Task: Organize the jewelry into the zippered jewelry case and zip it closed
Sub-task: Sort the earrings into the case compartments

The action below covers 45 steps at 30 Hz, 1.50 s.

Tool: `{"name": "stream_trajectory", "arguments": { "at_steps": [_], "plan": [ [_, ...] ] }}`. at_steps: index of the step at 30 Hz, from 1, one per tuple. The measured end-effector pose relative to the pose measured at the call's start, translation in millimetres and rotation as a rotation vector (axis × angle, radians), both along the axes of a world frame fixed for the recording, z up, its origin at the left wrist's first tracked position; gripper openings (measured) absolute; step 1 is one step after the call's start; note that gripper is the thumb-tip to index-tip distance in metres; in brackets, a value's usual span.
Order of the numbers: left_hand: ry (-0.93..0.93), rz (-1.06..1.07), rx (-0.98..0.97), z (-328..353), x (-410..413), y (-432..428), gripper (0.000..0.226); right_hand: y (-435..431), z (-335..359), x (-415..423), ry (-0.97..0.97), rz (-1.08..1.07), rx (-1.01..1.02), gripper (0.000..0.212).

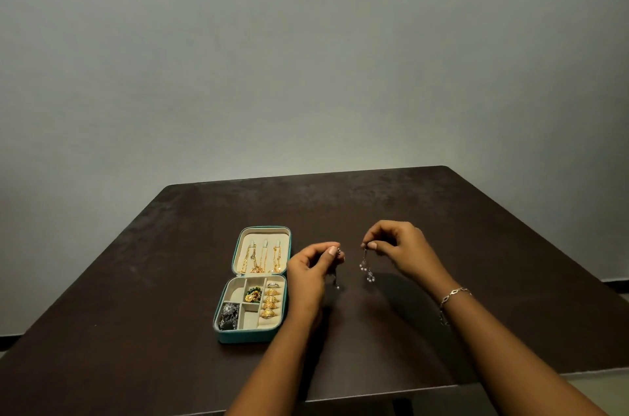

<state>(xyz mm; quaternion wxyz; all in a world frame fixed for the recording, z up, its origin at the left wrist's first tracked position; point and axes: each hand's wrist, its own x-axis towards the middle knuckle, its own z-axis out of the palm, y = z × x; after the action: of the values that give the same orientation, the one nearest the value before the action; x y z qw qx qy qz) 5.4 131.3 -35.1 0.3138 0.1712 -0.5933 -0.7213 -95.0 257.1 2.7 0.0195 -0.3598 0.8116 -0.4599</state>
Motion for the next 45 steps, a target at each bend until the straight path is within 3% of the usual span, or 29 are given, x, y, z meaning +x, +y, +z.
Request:
{"name": "stream_trajectory", "arguments": {
  "at_steps": [5,14,25,30,45],
  "plan": [
    [0.033,-0.049,0.013,20.2,4.5,-0.2,0.014,1.0,17.2,6.8,-0.074,0.033,-0.122,0.023],
    [0.02,-0.084,0.051,38.2,17.4,-5.0,0.01,-0.6,29.7,19.8,-0.149,0.117,-0.171,0.017],
    [0.05,-0.121,-0.1,51.9,48.3,-29.8,0.008,-19.1,30.2,41.6,-0.356,0.226,-0.255,0.016],
    [0.017,-0.037,-0.22,58.3,71.1,-53.9,0.01,-37.3,29.2,57.4,-0.397,0.259,-0.282,0.016],
    [-0.042,0.128,-0.165,41.8,135.6,-103.4,0.011,-108.5,11.2,110.5,-0.452,0.4,-0.245,0.016]
  ]
}}
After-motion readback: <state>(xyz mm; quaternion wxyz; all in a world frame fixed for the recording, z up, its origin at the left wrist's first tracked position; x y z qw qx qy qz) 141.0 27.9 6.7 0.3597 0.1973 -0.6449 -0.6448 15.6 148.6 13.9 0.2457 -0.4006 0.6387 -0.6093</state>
